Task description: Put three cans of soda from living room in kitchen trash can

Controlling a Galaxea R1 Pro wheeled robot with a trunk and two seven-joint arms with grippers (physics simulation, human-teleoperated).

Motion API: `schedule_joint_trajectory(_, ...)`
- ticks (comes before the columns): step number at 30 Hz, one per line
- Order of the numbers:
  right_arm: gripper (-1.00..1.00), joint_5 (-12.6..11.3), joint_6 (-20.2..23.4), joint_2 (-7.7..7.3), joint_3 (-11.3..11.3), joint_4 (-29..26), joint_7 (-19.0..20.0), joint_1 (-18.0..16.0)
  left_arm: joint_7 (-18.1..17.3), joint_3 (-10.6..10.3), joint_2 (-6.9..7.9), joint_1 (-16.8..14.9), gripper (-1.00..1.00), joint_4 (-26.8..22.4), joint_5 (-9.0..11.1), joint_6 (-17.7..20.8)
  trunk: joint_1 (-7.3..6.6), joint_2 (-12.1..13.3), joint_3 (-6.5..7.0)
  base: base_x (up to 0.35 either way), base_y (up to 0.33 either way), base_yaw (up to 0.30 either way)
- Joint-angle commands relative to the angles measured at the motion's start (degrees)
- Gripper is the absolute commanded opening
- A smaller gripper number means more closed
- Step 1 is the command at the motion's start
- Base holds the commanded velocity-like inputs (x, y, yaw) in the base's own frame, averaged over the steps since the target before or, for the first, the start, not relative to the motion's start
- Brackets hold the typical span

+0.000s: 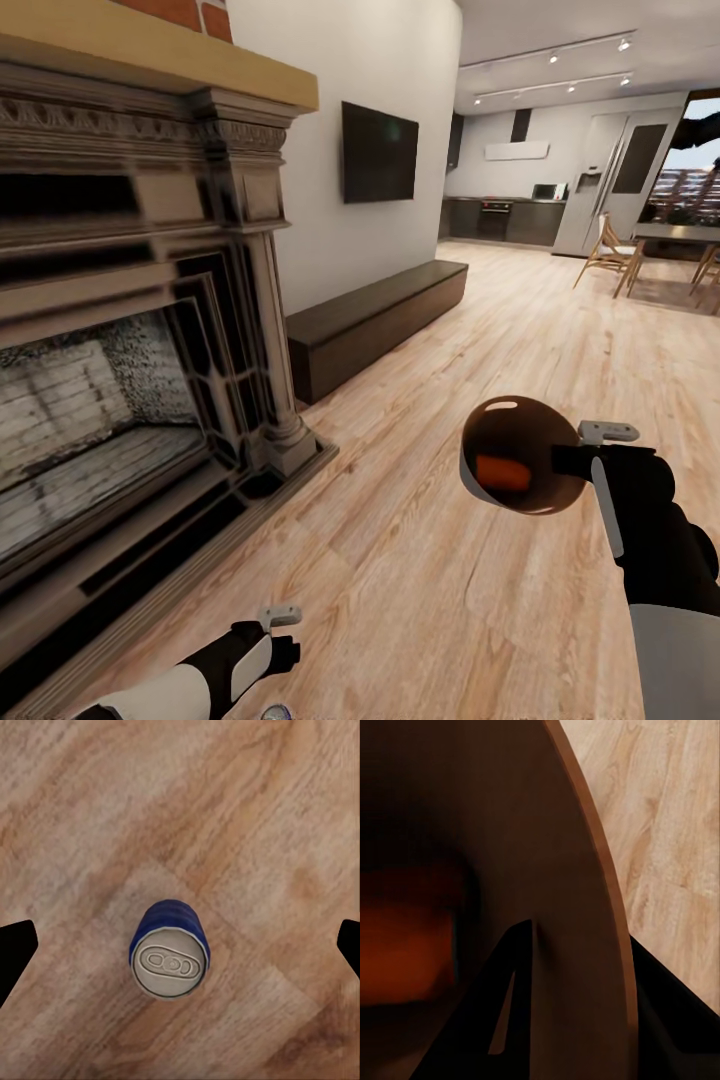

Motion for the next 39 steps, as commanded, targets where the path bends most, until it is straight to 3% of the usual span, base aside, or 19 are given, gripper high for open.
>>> schedule_joint_trajectory(1,-1.00,-0.4,0.0,0.00,0.0,-0.1,0.2,0.0,0.0,0.0,0.00,0.0,1.00,0.0,0.0,0.0,0.22,-0.4,-0.17,0.000,0.000,0.000)
schedule_joint_trajectory(16,-1.00,-0.4,0.0,0.00,0.0,-0.1,0.2,0.0,-0.2,0.0,0.01,0.2,1.00,0.1,0.1,0.3,3.51,-6.4,-2.87,0.000,0.000,0.000)
schedule_joint_trajectory(21,-1.00,-0.4,0.0,0.00,0.0,-0.1,0.2,0.0,-0.3,0.0,0.09,0.3,1.00,0.1,2.5,0.3,4.61,-8.4,-3.76,0.000,0.000,0.000)
schedule_joint_trajectory(29,-1.00,-0.4,0.0,-0.01,0.0,-0.1,0.2,0.0,-1.2,-0.1,0.19,2.0,1.00,0.1,4.0,0.3,6.36,-11.6,-5.20,0.000,0.000,0.000)
schedule_joint_trajectory(39,-1.00,-0.4,0.0,0.00,0.0,-0.1,0.2,0.0,-1.3,-0.1,0.27,2.5,1.00,0.0,4.1,0.1,6.42,-11.7,-5.64,0.000,0.000,0.000)
